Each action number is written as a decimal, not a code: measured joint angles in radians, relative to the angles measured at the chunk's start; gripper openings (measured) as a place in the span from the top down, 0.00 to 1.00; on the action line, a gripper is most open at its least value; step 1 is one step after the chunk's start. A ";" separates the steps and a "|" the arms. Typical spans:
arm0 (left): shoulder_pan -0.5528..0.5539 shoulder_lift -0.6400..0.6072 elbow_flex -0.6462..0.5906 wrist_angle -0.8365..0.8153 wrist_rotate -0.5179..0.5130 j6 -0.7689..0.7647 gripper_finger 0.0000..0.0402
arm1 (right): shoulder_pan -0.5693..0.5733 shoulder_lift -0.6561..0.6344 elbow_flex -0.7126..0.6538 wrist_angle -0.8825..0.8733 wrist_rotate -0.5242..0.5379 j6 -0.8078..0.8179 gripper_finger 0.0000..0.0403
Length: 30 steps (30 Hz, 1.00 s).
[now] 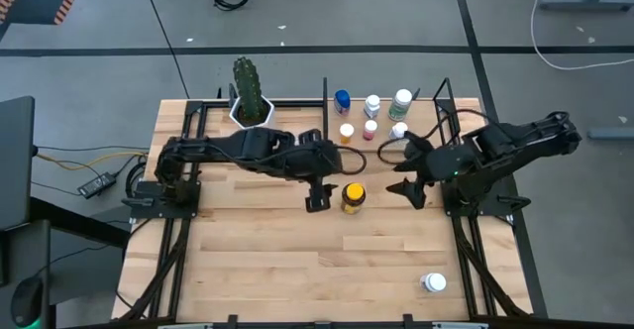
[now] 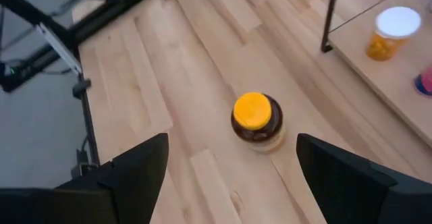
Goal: Pick and place medicine bottles onto shelf by color
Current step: Put the yellow pill bottle on the shelf
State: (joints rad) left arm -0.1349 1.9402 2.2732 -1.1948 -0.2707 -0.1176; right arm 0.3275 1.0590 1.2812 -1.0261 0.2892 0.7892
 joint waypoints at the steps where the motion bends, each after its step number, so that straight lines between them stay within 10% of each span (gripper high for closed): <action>1: 0.000 -0.013 -0.050 0.033 -0.001 0.000 0.31 | 0.000 -0.007 0.000 -0.003 0.006 0.012 0.17; 15: -0.007 -0.584 -0.966 0.610 0.014 -0.276 0.35 | -0.027 0.088 0.002 0.009 -0.063 0.000 0.17; 30: -0.091 -0.891 -1.264 0.715 -0.077 -0.501 0.41 | -0.122 0.324 0.001 0.158 -0.128 -0.281 0.17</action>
State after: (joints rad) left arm -0.2259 1.0495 1.0090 -0.4794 -0.3475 -0.6186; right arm 0.2054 1.3834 1.2823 -0.8682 0.1614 0.5078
